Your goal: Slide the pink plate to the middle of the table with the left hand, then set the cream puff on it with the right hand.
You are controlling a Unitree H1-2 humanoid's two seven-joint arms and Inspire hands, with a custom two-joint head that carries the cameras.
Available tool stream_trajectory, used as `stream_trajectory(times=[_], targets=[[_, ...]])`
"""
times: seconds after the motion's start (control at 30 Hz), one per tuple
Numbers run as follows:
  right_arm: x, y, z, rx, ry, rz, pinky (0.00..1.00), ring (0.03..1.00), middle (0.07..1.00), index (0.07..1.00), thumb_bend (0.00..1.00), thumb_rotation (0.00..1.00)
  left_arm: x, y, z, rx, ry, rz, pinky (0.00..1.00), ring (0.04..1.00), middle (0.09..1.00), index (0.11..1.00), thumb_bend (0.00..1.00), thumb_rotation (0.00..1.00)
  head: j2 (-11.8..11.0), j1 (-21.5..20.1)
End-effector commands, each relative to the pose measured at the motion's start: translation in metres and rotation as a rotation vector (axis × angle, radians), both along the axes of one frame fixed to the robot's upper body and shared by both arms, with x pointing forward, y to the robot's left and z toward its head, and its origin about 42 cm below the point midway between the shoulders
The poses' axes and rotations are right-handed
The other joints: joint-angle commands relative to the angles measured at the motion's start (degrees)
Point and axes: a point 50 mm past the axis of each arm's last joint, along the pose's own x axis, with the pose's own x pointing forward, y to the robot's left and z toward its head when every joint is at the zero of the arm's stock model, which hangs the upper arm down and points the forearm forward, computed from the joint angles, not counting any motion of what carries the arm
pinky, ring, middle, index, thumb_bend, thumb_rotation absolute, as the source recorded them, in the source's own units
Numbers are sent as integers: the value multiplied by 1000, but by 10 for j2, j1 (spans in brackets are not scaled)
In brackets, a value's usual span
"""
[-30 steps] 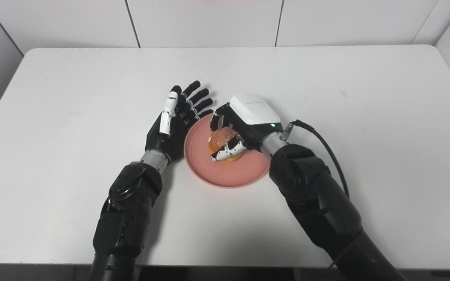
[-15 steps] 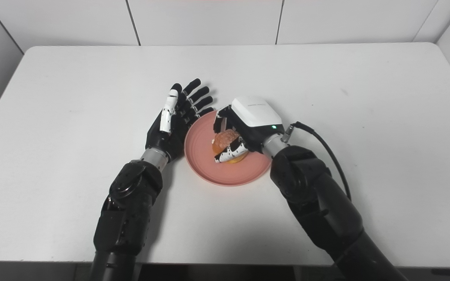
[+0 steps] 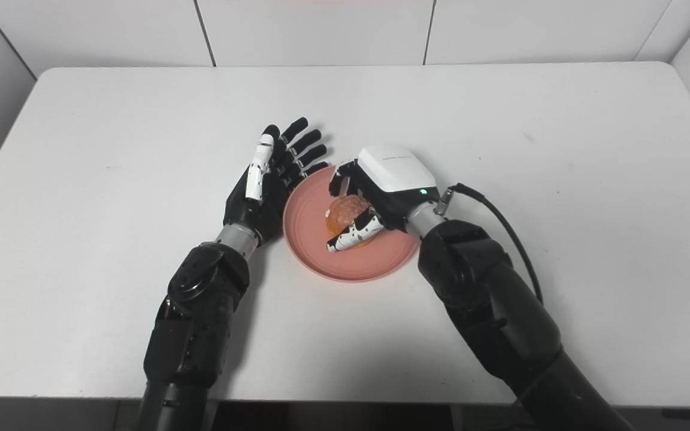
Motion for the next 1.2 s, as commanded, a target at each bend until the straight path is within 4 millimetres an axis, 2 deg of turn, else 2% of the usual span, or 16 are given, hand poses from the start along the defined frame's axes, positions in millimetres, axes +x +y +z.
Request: stream_trajectory(times=[0.0, 0.17, 0.4, 0.53, 0.7, 0.87, 1.17], targets=[[3, 4, 21, -11, -78, 51, 383, 494, 571, 628, 857, 524, -6, 4, -22, 43, 114, -9, 842, 876, 891, 890, 431, 1000, 1, -1], [2, 3, 23, -22, -59, 56, 355, 476, 579, 667, 872, 565, -5, 3, -22, 45, 114, -7, 840, 874, 888, 883, 431, 1000, 0, -1], [1, 3, 27, -29, -52, 66, 404, 534, 641, 771, 889, 603, -4, 3, -23, 43, 110, 0, 832, 868, 881, 873, 429, 1000, -1, -1], [0, 3, 30, -15, -42, 64, 475, 637, 755, 849, 920, 620, -4, 4, -23, 48, 101, 1, 827, 866, 882, 881, 425, 1000, -2, -1], [-1, 1, 34, -20, -54, 68, 524, 696, 823, 875, 937, 634, -3, 4, -23, 47, 99, 0, 829, 867, 882, 882, 427, 1000, -2, 0], [-3, -2, 42, -9, -73, 70, 576, 720, 825, 869, 955, 647, -3, 4, -23, 43, 104, 2, 829, 865, 878, 873, 431, 1000, -3, -2], [-8, -5, 63, -6, -136, 75, 557, 730, 832, 860, 988, 701, -3, 5, -23, 33, 97, -19, 862, 888, 896, 887, 431, 1000, -4, -1]])
